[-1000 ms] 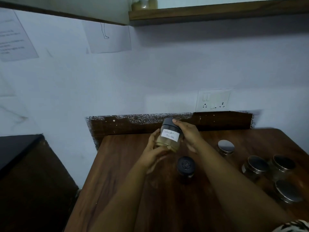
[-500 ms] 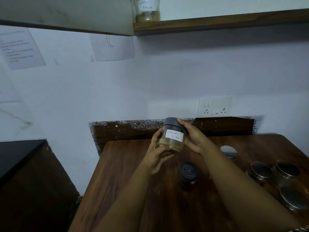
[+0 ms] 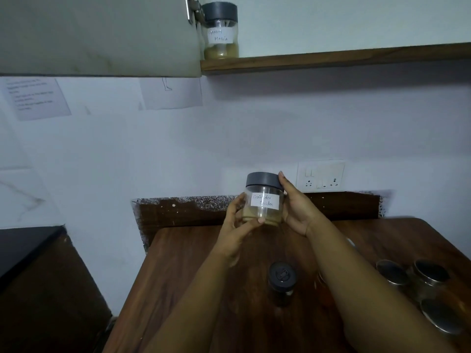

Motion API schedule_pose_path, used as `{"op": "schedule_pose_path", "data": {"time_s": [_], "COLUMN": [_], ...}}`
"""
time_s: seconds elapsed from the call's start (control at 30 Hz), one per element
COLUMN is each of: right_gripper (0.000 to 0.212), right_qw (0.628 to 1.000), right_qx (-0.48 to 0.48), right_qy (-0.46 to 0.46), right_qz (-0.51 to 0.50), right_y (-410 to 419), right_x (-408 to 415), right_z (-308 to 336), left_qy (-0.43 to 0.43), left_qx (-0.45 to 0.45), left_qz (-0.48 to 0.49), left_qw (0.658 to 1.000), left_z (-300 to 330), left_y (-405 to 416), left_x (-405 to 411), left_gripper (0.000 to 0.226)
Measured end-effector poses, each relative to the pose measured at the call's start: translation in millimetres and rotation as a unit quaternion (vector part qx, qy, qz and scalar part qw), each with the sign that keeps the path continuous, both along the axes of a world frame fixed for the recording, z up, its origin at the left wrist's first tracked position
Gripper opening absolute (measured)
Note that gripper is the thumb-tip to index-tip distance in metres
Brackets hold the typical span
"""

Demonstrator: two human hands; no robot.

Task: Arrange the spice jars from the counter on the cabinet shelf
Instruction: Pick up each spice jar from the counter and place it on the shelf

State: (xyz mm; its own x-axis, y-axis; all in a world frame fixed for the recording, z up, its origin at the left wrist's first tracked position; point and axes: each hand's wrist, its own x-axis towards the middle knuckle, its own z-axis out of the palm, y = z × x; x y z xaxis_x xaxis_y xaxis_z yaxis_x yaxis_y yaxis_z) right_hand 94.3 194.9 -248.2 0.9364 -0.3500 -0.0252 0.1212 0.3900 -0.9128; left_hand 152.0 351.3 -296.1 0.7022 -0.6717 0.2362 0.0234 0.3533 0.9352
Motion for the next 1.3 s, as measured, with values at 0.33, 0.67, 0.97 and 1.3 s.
{"op": "schedule_pose_path", "data": {"time_s": [0.33, 0.67, 0.97, 1.3], "right_gripper": [0.054, 0.046, 0.046, 0.053], "right_qw": [0.964, 0.936, 0.914, 0.899], "right_qx": [-0.141, -0.233, -0.361, -0.425], "right_qy": [-0.214, -0.251, -0.153, -0.078], "right_qz": [-0.065, -0.081, -0.104, -0.076], "right_y": [-2.0, -37.0, -97.0, -108.7], "right_x": [-6.9, 7.8, 68.5, 114.5], "right_z": [175.0, 304.2, 331.1, 339.2], "left_qy": [-0.253, -0.323, -0.553, -0.533], "left_qx": [-0.054, -0.106, -0.008, -0.027], "left_qz": [0.077, 0.129, 0.539, 0.605], "left_qw": [0.963, 0.932, 0.635, 0.592], "left_z": [166.3, 281.1, 262.7, 260.6], "left_y": [-14.4, -62.6, -88.0, -109.9], "left_x": [16.7, 30.9, 86.0, 114.4], "left_gripper": [0.076, 0.073, 0.026, 0.016]}}
